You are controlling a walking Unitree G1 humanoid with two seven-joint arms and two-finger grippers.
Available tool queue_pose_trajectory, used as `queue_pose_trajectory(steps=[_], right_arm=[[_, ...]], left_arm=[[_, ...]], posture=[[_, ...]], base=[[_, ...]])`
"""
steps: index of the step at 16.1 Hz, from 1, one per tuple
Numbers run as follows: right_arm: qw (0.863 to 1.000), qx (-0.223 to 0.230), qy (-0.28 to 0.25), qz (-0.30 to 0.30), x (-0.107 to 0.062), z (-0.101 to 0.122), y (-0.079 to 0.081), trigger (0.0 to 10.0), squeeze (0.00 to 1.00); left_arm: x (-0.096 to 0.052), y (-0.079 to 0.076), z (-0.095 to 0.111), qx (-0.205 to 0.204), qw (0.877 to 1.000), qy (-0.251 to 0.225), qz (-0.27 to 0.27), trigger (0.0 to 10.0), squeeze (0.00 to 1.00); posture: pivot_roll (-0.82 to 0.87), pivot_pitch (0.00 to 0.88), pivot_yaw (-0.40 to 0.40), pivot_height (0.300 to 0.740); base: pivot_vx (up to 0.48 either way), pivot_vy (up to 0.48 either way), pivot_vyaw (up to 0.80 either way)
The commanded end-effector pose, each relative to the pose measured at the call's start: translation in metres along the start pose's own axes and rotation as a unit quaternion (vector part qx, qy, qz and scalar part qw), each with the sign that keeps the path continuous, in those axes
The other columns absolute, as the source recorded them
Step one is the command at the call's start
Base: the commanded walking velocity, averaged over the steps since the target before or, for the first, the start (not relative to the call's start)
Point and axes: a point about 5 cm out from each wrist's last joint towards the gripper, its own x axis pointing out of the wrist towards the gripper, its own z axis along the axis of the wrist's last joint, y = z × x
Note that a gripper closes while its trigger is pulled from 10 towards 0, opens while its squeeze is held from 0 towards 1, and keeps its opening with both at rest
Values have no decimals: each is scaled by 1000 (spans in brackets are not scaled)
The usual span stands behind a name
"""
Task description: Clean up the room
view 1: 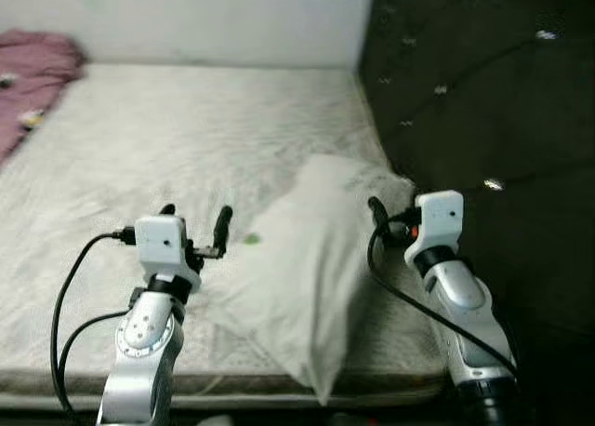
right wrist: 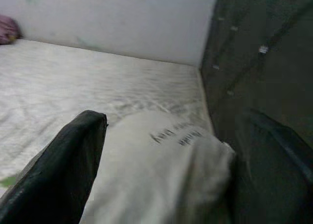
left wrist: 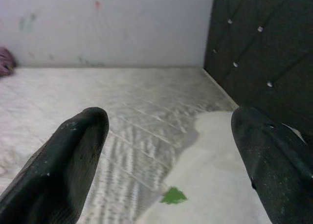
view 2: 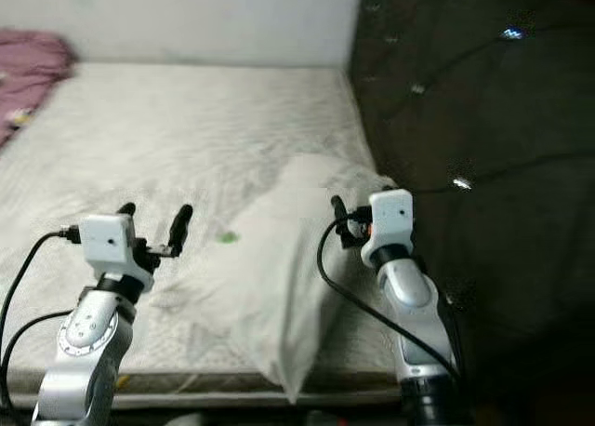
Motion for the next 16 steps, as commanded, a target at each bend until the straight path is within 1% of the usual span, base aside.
queue_pose_trajectory(steps=[1,3,5,7,9,11,13,16], right_arm=[[1000,2,3,-5,-2,-2,-2,10000,0],[1000,4,4,-4,-3,-2,-1,10000,0],[1000,10,-2,7,-1,3,6,10000,0],[1000,24,-9,11,2,6,12,10000,0],[999,27,-5,17,0,5,16,10000,0],[999,30,-3,22,-1,4,17,10000,0],[999,33,-2,22,-1,4,17,10000,0],[999,34,-2,25,-1,4,18,10000,0]], left_arm=[[-2,1,1,-5,1000,6,10,10000,0],[-8,4,-1,-11,1000,13,21,10000,0],[-10,7,0,1,999,11,36,10000,0],[-10,11,6,9,999,-7,47,10000,0],[-12,14,10,17,999,-8,50,10000,0],[-14,13,9,19,999,-5,48,10000,0],[-13,11,9,20,999,-5,48,10000,0],[-12,11,11,26,998,-10,50,10000,0]], posture=[[-49,0,-14,740],[-43,0,-18,740],[-40,0,-16,740],[-30,0,-20,740],[-22,0,-19,740],[-22,0,-17,721],[-22,0,-17,691],[-22,0,-17,666]], base=[[0,0,-800],[0,0,-222],[0,0,0],[0,0,0],[0,0,0],[0,0,0],[0,0,0],[0,0,0]])
